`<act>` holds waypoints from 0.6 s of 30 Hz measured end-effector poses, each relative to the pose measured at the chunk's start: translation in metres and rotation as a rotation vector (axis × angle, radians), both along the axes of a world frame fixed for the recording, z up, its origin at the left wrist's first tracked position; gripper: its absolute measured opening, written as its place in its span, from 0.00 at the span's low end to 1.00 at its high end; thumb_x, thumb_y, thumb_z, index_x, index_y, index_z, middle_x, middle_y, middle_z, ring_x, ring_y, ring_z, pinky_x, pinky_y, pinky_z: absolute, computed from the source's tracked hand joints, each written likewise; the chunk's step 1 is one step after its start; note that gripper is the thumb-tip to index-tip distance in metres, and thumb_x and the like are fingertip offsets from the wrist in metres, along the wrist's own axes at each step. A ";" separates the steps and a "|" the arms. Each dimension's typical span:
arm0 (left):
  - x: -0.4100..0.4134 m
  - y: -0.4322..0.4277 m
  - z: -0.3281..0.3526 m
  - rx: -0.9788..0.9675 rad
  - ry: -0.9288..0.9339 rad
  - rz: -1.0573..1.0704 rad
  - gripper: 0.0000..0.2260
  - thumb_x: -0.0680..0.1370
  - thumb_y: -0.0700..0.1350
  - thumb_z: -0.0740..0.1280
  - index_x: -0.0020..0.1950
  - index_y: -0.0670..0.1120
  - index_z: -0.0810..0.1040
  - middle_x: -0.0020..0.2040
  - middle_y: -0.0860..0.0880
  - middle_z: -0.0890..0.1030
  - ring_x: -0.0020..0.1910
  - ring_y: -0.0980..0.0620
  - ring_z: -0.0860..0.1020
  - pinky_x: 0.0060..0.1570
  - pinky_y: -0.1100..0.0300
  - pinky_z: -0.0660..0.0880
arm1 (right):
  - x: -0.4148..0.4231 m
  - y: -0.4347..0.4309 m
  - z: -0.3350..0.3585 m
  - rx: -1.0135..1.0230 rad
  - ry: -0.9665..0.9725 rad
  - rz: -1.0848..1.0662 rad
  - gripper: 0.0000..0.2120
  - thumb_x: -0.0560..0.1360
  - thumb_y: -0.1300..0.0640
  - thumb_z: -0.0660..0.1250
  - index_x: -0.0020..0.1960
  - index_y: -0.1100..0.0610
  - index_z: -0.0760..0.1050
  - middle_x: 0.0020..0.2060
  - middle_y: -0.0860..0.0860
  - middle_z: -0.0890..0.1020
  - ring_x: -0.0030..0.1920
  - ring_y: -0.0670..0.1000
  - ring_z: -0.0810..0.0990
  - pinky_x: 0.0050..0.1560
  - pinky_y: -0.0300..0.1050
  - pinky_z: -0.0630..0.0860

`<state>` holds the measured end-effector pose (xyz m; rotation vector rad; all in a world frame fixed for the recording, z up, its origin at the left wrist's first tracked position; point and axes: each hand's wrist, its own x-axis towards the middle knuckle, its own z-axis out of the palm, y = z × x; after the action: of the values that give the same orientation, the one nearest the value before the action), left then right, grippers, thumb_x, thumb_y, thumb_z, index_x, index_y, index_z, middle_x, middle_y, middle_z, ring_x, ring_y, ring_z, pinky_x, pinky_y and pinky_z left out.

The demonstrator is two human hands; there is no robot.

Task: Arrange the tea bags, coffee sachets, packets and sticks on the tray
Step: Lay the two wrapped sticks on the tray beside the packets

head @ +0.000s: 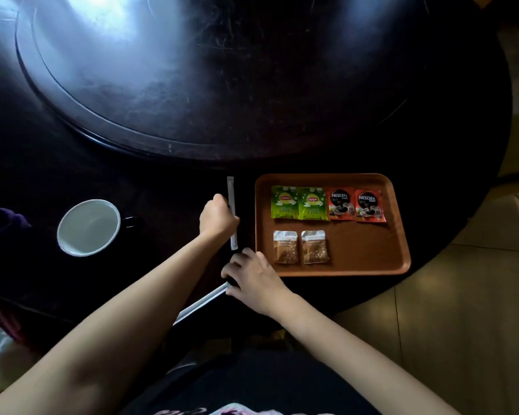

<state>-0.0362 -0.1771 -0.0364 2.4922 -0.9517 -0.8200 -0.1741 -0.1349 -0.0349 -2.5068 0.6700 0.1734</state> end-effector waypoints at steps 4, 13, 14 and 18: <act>-0.001 -0.003 0.002 0.070 -0.013 -0.004 0.15 0.70 0.40 0.69 0.54 0.40 0.71 0.51 0.41 0.79 0.49 0.43 0.78 0.39 0.54 0.71 | 0.010 0.009 -0.004 0.020 -0.001 0.005 0.11 0.73 0.59 0.65 0.55 0.59 0.73 0.54 0.56 0.75 0.60 0.57 0.67 0.59 0.50 0.64; 0.017 0.003 0.003 0.114 -0.088 -0.180 0.07 0.70 0.41 0.63 0.45 0.39 0.77 0.39 0.44 0.78 0.37 0.47 0.75 0.29 0.59 0.67 | 0.015 0.011 0.001 0.118 0.035 -0.107 0.04 0.73 0.60 0.65 0.47 0.60 0.74 0.51 0.57 0.76 0.56 0.58 0.70 0.56 0.53 0.71; 0.021 0.005 0.004 0.102 -0.062 -0.193 0.07 0.71 0.41 0.63 0.43 0.39 0.77 0.39 0.44 0.78 0.37 0.46 0.75 0.30 0.59 0.67 | 0.014 0.009 0.004 0.166 0.022 -0.147 0.04 0.73 0.60 0.65 0.47 0.60 0.74 0.51 0.57 0.77 0.55 0.58 0.72 0.55 0.52 0.72; 0.035 0.019 0.006 0.033 0.212 -0.153 0.06 0.73 0.40 0.61 0.39 0.43 0.75 0.35 0.45 0.77 0.31 0.48 0.75 0.31 0.58 0.73 | 0.003 -0.005 0.024 0.392 -0.100 -0.408 0.04 0.72 0.60 0.65 0.46 0.58 0.76 0.48 0.55 0.82 0.51 0.54 0.78 0.53 0.50 0.74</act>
<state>-0.0011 -0.1582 -0.0300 2.3230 -1.0696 -1.1315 -0.1714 -0.1400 -0.0110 -1.9497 0.9834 0.0247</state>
